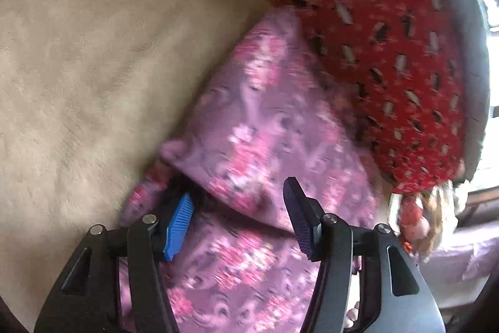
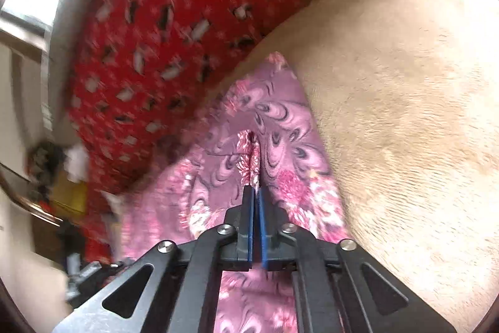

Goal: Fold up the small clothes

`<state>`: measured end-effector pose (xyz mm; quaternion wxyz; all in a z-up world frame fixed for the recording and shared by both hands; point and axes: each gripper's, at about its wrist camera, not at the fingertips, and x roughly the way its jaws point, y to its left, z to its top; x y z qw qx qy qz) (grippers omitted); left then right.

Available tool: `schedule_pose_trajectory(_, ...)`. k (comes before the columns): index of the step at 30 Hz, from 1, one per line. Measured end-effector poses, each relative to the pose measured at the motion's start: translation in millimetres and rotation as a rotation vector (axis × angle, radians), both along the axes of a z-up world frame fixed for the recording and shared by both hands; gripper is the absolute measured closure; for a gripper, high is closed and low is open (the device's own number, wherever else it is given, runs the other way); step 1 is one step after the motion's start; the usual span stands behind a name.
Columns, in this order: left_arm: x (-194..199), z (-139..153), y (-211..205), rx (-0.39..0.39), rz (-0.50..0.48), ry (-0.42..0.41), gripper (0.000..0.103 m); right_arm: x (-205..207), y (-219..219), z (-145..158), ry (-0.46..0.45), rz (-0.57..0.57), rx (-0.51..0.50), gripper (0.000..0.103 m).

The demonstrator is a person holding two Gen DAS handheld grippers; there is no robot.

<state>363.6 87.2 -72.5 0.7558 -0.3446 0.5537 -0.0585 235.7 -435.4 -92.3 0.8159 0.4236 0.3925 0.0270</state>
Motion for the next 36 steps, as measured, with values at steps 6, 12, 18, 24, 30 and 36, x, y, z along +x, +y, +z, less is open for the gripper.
schedule_pose_trajectory(6, 10, -5, -16, 0.102, -0.006, 0.038, 0.047, 10, 12, 4, -0.062, 0.017, 0.029, 0.042)
schedule_pose_trajectory(12, 0, 15, -23, 0.126, -0.035, -0.026, 0.047, 14, 31, 27, -0.110, 0.152, -0.039, 0.096)
schedule_pose_trajectory(18, 12, -2, -34, 0.254, -0.072, 0.036, 0.047, 18, 9, -10, 0.059, 0.141, -0.125, 0.097)
schedule_pose_trajectory(24, -28, 21, -57, 0.290, -0.196, -0.046, 0.047, -26, 17, 38, -0.088, 0.191, -0.130, 0.089)
schedule_pose_trajectory(30, -68, -1, -98, 0.525, -0.352, -0.039, 0.046, -57, 52, 0, 0.129, 0.359, -0.304, 0.081)
schedule_pose_trajectory(36, -123, -3, -81, 0.451, -0.425, 0.059, 0.047, -103, 65, 13, 0.252, 0.482, -0.297, 0.066)
